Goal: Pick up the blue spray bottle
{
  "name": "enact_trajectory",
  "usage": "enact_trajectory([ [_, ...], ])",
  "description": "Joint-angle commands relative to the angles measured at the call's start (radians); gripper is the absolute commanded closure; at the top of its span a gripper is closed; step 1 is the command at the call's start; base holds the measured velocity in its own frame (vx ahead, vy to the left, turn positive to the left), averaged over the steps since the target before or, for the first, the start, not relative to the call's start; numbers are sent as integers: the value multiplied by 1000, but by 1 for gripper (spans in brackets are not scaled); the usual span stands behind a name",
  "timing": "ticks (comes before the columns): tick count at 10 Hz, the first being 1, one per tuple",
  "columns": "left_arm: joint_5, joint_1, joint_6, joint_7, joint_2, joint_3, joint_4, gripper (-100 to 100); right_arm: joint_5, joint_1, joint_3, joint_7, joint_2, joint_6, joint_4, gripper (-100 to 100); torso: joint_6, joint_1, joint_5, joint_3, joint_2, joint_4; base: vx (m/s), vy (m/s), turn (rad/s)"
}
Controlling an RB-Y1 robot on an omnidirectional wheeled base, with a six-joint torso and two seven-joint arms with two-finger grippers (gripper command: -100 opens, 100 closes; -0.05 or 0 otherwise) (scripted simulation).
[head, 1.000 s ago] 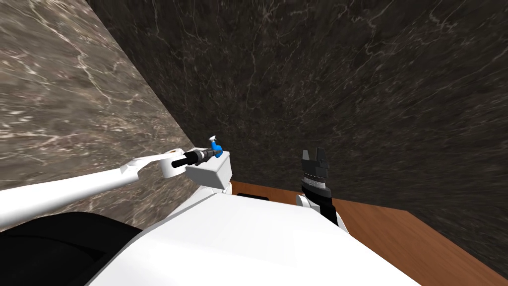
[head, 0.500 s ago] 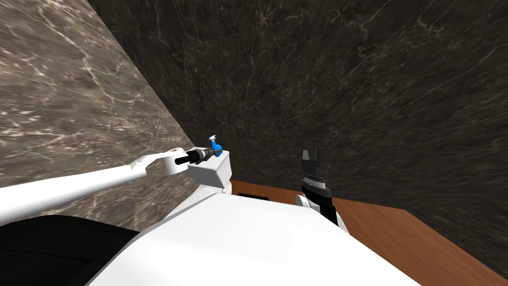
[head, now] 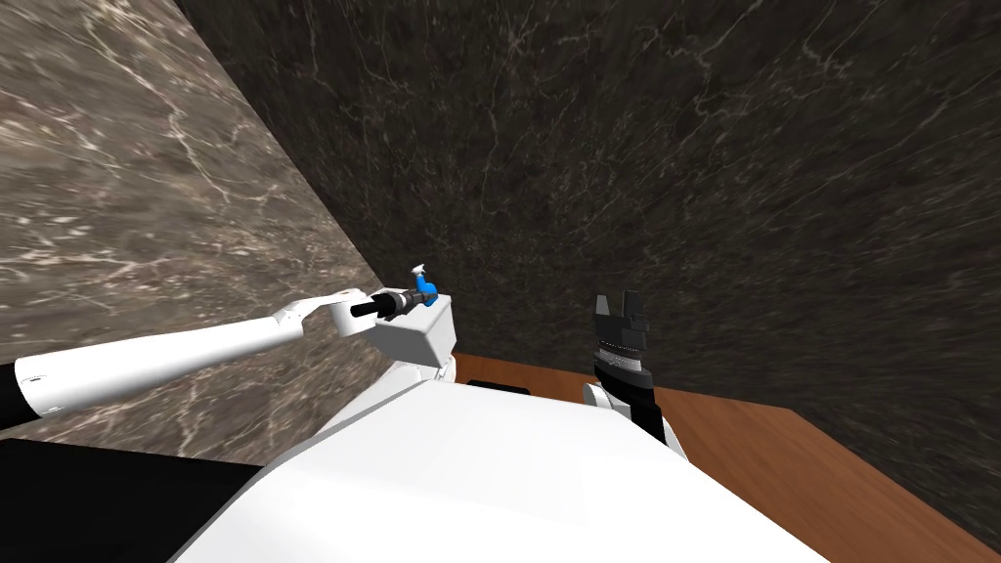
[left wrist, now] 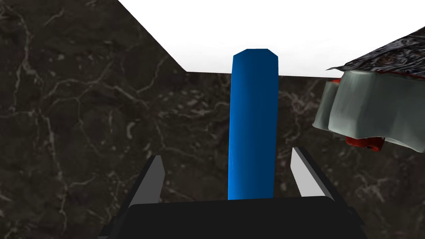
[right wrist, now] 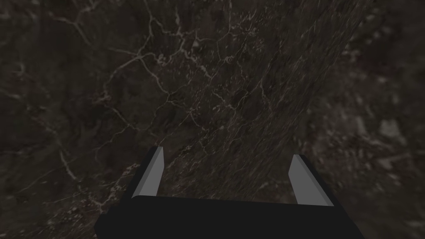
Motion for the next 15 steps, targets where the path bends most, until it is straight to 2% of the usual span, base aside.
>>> enact_trajectory([
  [1, 50, -50, -23, -32, 4, -50, 50, -100, 0, 0, 0, 0, 0, 0, 0, 0, 0, 0, 0, 0, 0, 0, -53, -41, -1],
  [3, 51, -109, -23, -32, 4, -100, 59, -100, 0, 0, 0, 0, 0, 0, 0, 0, 0, 0, 0, 0, 0, 0, -12, -11, 2],
  [4, 99, -139, -64, -82, 12, -135, 109, -100, 0, 0, 0, 0, 0, 0, 0, 0, 0, 1, 0, -1, -2, 0, -30, -35, -10],
  [5, 126, -171, -64, -88, 12, -164, 135, -100, 0, 0, 0, 0, 0, 0, 0, 0, 0, 0, 0, 0, -1, 0, -49, -39, 1],
  [6, 127, -209, -64, -88, 12, -201, 144, -100, 0, 0, 0, 0, 0, 0, 0, 0, 0, -1, 0, 0, 0, 0, -29, -17, 3],
  [7, 127, -238, -64, -88, 12, -223, 144, -100, 0, 0, 0, 0, 0, 0, 0, 0, 0, 0, 0, 0, 0, 0, -6, -3, 0],
  [8, 127, -248, -64, -88, 12, -223, 144, -100, 0, 0, 0, 0, 0, 0, 0, 0, 0, 1, 0, -1, -1, 0, 0, 0, 0],
  [9, 177, -288, -104, -138, 19, -270, 197, -100, 0, 0, 0, 0, 0, 0, 0, 0, 0, 2, 0, -1, -2, 0, -40, -30, -8],
  [10, 203, -312, -104, -144, 19, -293, 224, -100, 0, 0, 0, 0, 0, 0, 0, 0, 0, 0, 0, 0, -1, 0, -46, -40, 1],
  [11, 204, -332, -104, -144, 19, -311, 230, -100, 0, 0, 0, 0, 0, 0, 0, 0, 0, 0, 0, 0, 0, 0, -21, -23, 3],
  [12, 204, -366, -104, -144, 19, -344, 230, -100, 0, 0, 0, 0, 0, 0, 0, 0, 0, 1, 0, 0, -1, 0, -6, -6, 1],
  [13, 204, -381, -104, -144, 19, -345, 230, -100, 0, 0, 0, 0, 0, 0, 0, 0, 0, 1, 0, -1, -2, 0, 0, 0, 0],
  [14, 253, -414, -144, -195, 27, -385, 279, -100, 0, 0, 0, 0, 0, 0, 0, 0, 0, 2, 0, -1, -3, -1, -37, -32, -9],
  [15, 281, -444, -144, -200, 27, -415, 306, -100, 0, 0, 0, 0, 0, 0, 0, 0, 0, 1, 0, -1, -1, 0, -45, -41, 2],
])
